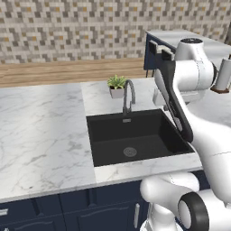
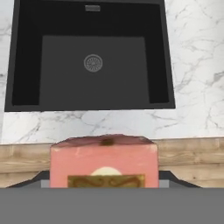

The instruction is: Pick up the dish brush and bar soap from the sink, and place them back in the cabinet, and close the cabinet door.

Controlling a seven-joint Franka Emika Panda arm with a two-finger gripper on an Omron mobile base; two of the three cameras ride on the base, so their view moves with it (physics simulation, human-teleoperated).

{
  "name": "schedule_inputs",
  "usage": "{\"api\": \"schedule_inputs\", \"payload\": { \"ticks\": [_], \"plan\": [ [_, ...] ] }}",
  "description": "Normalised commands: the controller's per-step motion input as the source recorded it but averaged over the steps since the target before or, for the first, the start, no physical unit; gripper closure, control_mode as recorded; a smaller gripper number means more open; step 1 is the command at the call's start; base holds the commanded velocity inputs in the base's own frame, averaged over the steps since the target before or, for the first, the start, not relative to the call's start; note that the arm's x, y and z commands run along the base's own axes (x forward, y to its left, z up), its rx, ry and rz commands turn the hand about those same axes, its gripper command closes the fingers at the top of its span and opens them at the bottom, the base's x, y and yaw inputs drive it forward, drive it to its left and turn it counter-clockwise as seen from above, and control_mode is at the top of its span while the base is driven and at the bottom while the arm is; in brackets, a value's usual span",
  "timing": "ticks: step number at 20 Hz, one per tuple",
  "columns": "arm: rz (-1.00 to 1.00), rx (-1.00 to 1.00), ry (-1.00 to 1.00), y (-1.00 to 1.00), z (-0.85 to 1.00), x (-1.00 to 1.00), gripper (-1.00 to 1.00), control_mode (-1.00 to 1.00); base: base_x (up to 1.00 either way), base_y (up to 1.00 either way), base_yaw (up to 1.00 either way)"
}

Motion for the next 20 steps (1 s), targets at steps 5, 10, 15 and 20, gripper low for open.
{"api": "schedule_inputs", "payload": {
  "ticks": [5, 10, 15, 20],
  "plan": [
    [0.00, 0.00, 0.00, 0.00, 0.00, 0.00, 1.00, 1.00, -0.61, 0.00, -0.02],
    [0.00, 0.00, 0.00, 0.00, 0.00, 0.00, 1.00, 1.00, -0.86, -0.02, -0.12],
    [0.00, 0.00, 0.00, 0.00, 0.00, 0.00, 1.00, 1.00, -0.59, -0.03, -0.33],
    [0.00, 0.00, 0.00, 0.00, 0.00, 0.00, 1.00, 1.00, -0.09, 0.00, -0.55]
  ]
}}
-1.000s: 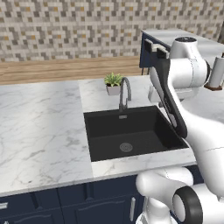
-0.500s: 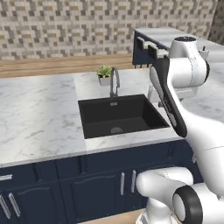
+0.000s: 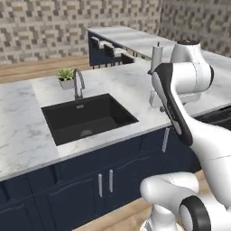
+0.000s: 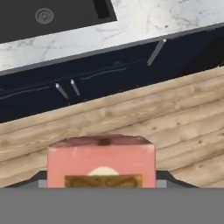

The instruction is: Pick up the dish brush and bar soap from the sink, and place them back in the cabinet, and close the cabinet door.

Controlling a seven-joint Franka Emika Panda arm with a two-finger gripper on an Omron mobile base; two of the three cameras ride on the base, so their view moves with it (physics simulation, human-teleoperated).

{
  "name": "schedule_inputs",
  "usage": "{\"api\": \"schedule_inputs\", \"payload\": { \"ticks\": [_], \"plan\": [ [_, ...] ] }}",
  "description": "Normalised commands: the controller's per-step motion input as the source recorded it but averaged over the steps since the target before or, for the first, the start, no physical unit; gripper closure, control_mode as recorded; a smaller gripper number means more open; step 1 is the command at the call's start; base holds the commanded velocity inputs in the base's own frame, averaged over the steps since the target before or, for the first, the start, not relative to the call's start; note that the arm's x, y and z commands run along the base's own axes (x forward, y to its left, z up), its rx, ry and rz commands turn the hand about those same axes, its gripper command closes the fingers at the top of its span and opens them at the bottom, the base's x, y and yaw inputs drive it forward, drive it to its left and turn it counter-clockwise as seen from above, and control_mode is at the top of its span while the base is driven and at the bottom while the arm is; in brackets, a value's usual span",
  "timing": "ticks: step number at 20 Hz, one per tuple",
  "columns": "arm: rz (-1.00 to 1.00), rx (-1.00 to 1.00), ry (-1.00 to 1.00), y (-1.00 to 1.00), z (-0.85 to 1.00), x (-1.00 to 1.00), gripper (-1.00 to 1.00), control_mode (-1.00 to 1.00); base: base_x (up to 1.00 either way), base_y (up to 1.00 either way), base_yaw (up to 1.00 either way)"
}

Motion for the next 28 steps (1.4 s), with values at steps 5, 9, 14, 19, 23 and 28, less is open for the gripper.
{"api": "schedule_inputs", "payload": {
  "ticks": [5, 9, 14, 19, 23, 28],
  "plan": [
    [0.00, 0.00, 0.00, 0.00, 0.00, 0.00, 1.00, 1.00, 0.00, 0.00, -0.69],
    [0.00, 0.00, 0.00, 0.00, 0.00, 0.00, 1.00, 1.00, 0.00, -0.07, -0.77],
    [0.00, 0.00, 0.00, 0.00, 0.00, 0.00, 1.00, 1.00, 0.00, -0.02, -0.80],
    [0.00, 0.00, 0.00, 0.00, 0.00, 0.00, 1.00, 1.00, 0.02, -0.01, -0.79],
    [0.00, 0.00, 0.00, 0.00, 0.00, 0.00, 1.00, 1.00, 0.01, -0.04, -0.77],
    [0.00, 0.00, 0.00, 0.00, 0.00, 0.00, 1.00, 1.00, 0.04, -0.03, -0.78]
  ]
}}
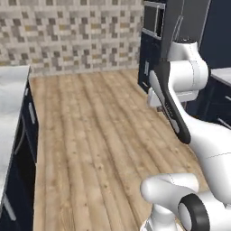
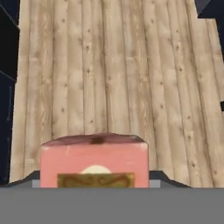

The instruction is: Pick up the dish brush and bar soap from the sink, and place them back in the cabinet, and close the cabinet door.

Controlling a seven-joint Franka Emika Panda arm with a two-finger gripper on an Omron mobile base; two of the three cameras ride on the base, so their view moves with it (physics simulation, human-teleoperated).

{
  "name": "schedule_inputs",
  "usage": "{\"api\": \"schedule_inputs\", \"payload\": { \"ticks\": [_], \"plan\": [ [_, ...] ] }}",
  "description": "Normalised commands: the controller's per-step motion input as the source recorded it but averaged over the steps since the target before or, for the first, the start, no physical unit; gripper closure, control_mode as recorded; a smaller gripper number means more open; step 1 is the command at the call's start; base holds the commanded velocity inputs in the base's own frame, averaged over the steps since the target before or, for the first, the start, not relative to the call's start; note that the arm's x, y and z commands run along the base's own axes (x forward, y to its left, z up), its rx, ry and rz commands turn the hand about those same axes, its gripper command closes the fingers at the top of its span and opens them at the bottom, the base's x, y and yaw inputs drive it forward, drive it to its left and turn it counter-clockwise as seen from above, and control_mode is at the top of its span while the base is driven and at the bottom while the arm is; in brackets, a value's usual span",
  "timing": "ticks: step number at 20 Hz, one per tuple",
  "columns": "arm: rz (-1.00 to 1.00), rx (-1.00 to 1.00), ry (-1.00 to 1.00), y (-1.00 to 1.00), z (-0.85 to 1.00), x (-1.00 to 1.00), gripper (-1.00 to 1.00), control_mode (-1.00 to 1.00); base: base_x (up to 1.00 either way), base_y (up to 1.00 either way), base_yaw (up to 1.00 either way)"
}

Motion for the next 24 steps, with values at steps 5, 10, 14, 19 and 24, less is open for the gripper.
{"api": "schedule_inputs", "payload": {
  "ticks": [5, 10, 14, 19, 24],
  "plan": [
    [0.00, 0.00, 0.00, 0.00, 0.00, 0.00, 1.00, 1.00, 0.13, -0.10, -0.76],
    [0.00, 0.00, 0.00, 0.00, 0.00, 0.00, 1.00, 1.00, 0.12, -0.10, -0.76],
    [0.00, 0.00, 0.00, 0.00, 0.00, 0.00, 1.00, 1.00, 0.13, -0.10, -0.77],
    [0.00, 0.00, 0.00, 0.00, 0.00, 0.00, 1.00, 1.00, 0.16, -0.09, -0.78],
    [0.00, 0.00, 0.00, 0.00, 0.00, 0.00, 1.00, 1.00, 0.17, -0.10, -0.77]
  ]
}}
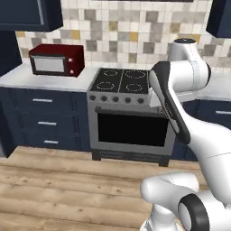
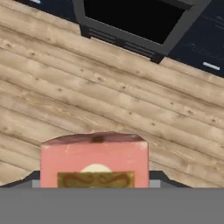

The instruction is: Pick up the dish brush and bar soap from the sink, and place them back in the cabinet, and close the cabinet door.

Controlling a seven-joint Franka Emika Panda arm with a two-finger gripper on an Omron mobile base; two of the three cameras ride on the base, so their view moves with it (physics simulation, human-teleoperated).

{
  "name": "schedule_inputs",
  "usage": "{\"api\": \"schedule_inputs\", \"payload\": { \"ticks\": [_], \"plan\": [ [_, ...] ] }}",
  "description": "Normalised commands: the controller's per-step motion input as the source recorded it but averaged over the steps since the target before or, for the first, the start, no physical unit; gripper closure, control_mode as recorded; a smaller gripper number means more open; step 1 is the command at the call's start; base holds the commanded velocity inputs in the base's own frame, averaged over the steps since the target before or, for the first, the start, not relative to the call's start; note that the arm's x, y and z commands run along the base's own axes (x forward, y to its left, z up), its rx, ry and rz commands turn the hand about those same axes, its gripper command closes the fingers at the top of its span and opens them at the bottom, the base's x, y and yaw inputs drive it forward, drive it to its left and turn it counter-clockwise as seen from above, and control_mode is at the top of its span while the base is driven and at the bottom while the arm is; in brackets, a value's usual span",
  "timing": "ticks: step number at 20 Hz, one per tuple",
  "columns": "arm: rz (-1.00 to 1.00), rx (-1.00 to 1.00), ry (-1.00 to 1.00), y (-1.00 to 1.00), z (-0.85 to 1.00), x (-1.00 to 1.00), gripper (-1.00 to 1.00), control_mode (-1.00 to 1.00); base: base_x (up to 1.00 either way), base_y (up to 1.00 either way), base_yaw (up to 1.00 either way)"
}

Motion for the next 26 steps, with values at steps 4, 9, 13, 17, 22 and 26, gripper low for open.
{"api": "schedule_inputs", "payload": {
  "ticks": [4, 9, 13, 17, 22, 26],
  "plan": [
    [0.00, 0.00, 0.00, 0.00, 0.00, 0.00, 1.00, 1.00, 0.19, -0.11, -0.76],
    [0.00, 0.00, 0.00, 0.00, 0.00, 0.00, 1.00, 1.00, 0.23, -0.13, -0.74],
    [0.00, 0.00, 0.00, 0.00, 0.00, 0.00, 1.00, 1.00, 0.25, -0.16, -0.70],
    [0.00, 0.00, 0.00, 0.00, 0.00, 0.00, 1.00, 1.00, 0.33, -0.13, -0.54],
    [0.00, 0.00, 0.00, 0.00, 0.00, 0.00, 1.00, 1.00, 0.61, -0.06, -0.09],
    [0.00, 0.00, 0.00, 0.00, 0.00, 0.00, 1.00, 1.00, 0.67, -0.32, 0.11]
  ]
}}
